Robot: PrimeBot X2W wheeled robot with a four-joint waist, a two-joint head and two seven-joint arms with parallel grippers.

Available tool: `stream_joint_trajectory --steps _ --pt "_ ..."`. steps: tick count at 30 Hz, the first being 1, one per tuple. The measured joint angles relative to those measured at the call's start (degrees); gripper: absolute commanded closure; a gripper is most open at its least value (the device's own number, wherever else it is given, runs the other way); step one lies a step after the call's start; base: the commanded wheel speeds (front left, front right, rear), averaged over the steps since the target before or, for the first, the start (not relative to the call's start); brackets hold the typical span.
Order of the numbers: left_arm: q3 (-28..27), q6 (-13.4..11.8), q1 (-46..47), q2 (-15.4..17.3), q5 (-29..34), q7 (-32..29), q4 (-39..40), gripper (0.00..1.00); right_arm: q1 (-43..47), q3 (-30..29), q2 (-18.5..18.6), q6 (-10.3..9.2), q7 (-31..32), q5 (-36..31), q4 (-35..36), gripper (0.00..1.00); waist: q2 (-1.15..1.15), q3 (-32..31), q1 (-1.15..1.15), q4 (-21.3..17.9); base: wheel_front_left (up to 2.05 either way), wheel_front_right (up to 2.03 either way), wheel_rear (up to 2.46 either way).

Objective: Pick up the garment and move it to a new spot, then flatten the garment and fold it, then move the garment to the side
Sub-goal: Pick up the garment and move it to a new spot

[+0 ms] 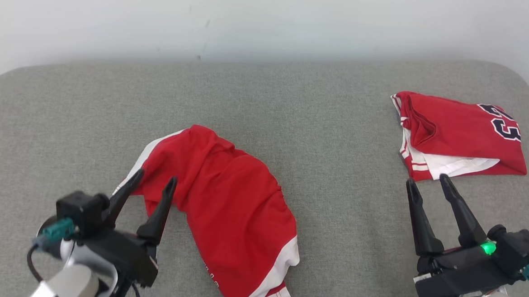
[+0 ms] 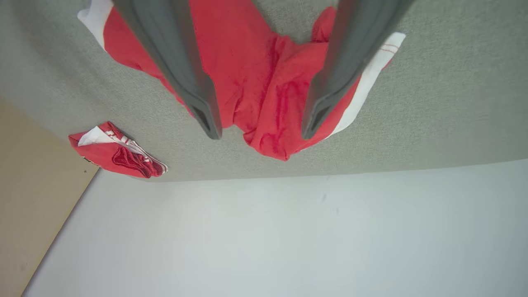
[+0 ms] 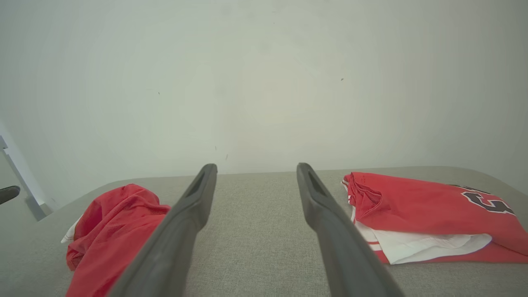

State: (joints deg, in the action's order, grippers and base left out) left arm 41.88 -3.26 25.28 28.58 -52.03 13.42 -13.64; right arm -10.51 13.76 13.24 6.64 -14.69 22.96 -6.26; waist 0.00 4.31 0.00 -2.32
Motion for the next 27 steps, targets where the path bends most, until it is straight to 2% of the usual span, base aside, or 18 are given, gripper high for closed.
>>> stream_joint_trajectory --steps 2,7,14,20,27 --pt "-0.6 -1.9 -2.2 0.0 0.6 0.5 0.7 0.0 0.9 -0.1 0.1 0.01 0.0 -0.1 0.3 0.0 0.0 -0.4 0.0 0.2 0.0 0.0 0.0" --pt "-3.0 -3.2 -7.2 -1.0 1.6 0.9 1.7 0.0 2.2 -0.9 0.4 0.01 0.0 -0.1 0.6 0.0 0.0 -1.0 -0.01 0.5 0.0 0.0 0.0" --pt "-9.3 -3.9 -14.2 -1.8 3.2 0.9 2.9 0.0 4.5 -3.6 0.9 -0.04 0.0 -0.1 1.5 0.0 0.0 -2.2 -0.01 0.7 0.0 0.0 0.0" --pt "-15.7 -3.9 -18.4 -4.5 5.5 0.9 5.2 0.0 6.1 -5.2 0.8 -0.67 0.0 -0.1 2.4 0.0 0.0 -2.6 -0.01 0.7 0.0 0.0 0.0" --pt "-18.7 -3.9 -21.2 -7.1 9.0 0.9 6.9 0.0 6.8 -5.4 0.5 -0.67 0.0 -0.1 3.1 0.0 0.0 -2.6 0.0 0.4 0.0 0.0 0.0"
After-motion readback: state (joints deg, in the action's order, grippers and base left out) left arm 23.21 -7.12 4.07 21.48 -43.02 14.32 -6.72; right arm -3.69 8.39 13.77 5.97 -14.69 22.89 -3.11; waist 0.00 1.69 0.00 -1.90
